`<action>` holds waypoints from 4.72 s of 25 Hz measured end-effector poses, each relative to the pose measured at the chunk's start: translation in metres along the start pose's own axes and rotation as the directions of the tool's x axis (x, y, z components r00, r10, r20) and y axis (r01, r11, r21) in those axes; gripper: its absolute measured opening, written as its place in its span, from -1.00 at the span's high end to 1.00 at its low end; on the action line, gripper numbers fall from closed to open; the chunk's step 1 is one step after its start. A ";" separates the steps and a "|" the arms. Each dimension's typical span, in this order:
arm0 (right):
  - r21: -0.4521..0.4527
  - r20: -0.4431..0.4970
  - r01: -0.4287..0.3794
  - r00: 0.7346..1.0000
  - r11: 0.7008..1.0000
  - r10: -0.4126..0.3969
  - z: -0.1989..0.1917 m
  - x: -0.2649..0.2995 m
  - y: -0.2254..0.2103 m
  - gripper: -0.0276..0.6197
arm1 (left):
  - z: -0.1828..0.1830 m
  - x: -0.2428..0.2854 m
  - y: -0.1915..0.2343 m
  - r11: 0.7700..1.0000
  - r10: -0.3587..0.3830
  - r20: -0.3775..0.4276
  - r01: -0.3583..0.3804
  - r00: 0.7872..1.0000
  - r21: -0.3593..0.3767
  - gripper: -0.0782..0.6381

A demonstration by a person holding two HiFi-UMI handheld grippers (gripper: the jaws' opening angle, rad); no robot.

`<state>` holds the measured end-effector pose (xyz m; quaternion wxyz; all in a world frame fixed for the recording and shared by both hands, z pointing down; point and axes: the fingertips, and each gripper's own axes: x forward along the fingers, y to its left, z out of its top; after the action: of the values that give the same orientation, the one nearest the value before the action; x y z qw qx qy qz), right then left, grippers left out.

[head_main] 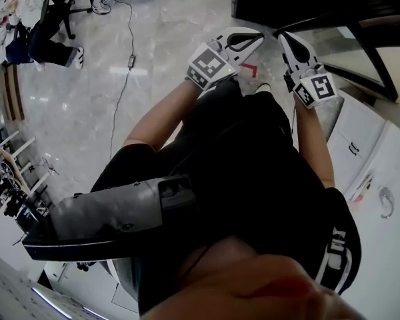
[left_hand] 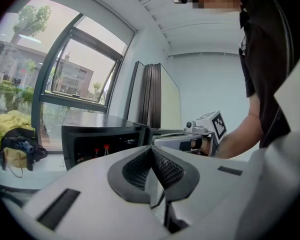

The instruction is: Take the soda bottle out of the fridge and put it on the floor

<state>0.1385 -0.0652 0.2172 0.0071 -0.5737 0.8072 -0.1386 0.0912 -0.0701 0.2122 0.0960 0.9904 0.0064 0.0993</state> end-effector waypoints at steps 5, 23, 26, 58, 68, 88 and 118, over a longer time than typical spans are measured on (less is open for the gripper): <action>-0.035 0.012 0.059 0.998 0.998 -0.059 -0.006 0.031 -0.035 0.87 | -0.010 0.020 0.039 1.000 -0.006 -0.003 0.006 1.000 0.008 0.78; -0.038 0.122 0.272 0.956 0.961 -0.266 -0.127 0.072 -0.208 0.87 | -0.141 0.142 0.140 0.980 0.171 0.028 -0.168 0.985 -0.103 0.78; -0.044 0.144 0.274 0.953 0.961 -0.265 -0.149 0.081 -0.221 0.86 | -0.167 0.157 0.153 0.974 0.211 0.035 -0.207 0.977 -0.097 0.78; -0.177 0.122 0.216 0.973 0.960 -0.196 -0.121 0.191 -0.303 -0.08 | -0.162 0.181 0.215 0.964 0.266 0.128 -0.262 0.956 -0.047 0.78; -0.228 0.098 0.132 0.989 0.965 -0.112 -0.128 0.175 -0.249 -0.08 | -0.181 0.159 0.201 0.957 0.289 0.129 -0.281 0.949 -0.076 0.78; -0.100 -0.048 -0.090 0.995 0.991 0.085 -0.301 0.178 -0.140 -0.08 | -0.341 0.070 0.200 0.875 0.456 -0.026 -0.454 0.889 -0.170 0.78; -0.047 -0.601 -0.072 0.799 0.996 0.030 -0.766 0.187 -0.192 -0.08 | -0.687 0.065 0.205 0.813 0.406 -0.316 -0.497 0.858 -0.304 0.78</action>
<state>0.1215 -0.1322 1.0256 -0.2641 -0.4784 0.7874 -0.2853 0.0178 -0.1398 0.9249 0.2552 0.9070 -0.2380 0.2359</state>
